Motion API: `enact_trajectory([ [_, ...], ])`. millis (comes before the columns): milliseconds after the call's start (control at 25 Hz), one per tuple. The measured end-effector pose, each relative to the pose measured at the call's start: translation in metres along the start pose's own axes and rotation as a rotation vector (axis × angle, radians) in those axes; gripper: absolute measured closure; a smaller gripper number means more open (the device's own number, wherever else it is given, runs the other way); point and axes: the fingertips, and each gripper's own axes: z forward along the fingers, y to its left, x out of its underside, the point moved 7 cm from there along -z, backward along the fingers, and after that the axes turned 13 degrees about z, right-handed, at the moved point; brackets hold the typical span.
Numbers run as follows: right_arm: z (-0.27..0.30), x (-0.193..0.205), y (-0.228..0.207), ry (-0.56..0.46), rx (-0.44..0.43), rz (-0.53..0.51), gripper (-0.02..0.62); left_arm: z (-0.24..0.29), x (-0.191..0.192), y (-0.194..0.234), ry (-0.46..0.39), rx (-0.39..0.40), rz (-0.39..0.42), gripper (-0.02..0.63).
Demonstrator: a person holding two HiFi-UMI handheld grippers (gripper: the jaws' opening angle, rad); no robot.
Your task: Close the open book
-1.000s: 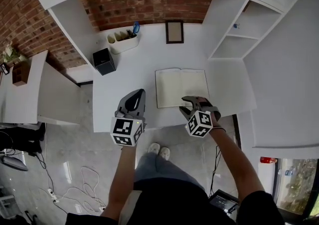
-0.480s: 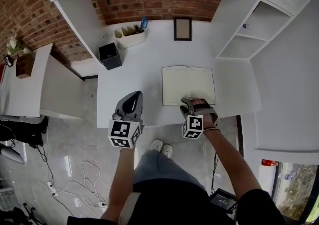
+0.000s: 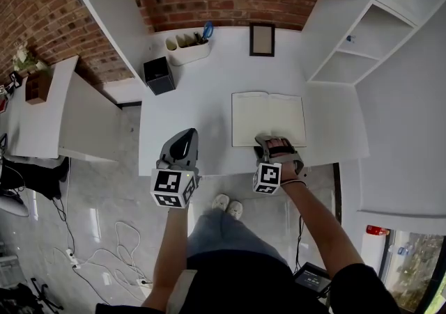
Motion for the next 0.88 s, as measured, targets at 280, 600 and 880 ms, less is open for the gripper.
enact_trajectory([
  [280,0.004,-0.001,0.006,0.014,0.04,-0.014,0.479,-0.002,0.003,0.0,0.01,-0.007,0.002,0.597],
  [600,0.001,0.0,0.01,0.0,0.059,0.035,0.549,-0.005,0.005,0.003,0.019,-0.013,-0.002,0.597],
  [880,-0.014,0.001,-0.005,-0.077,0.092,0.284,0.568,-0.001,0.003,0.001,0.008,0.005,0.002,0.597],
])
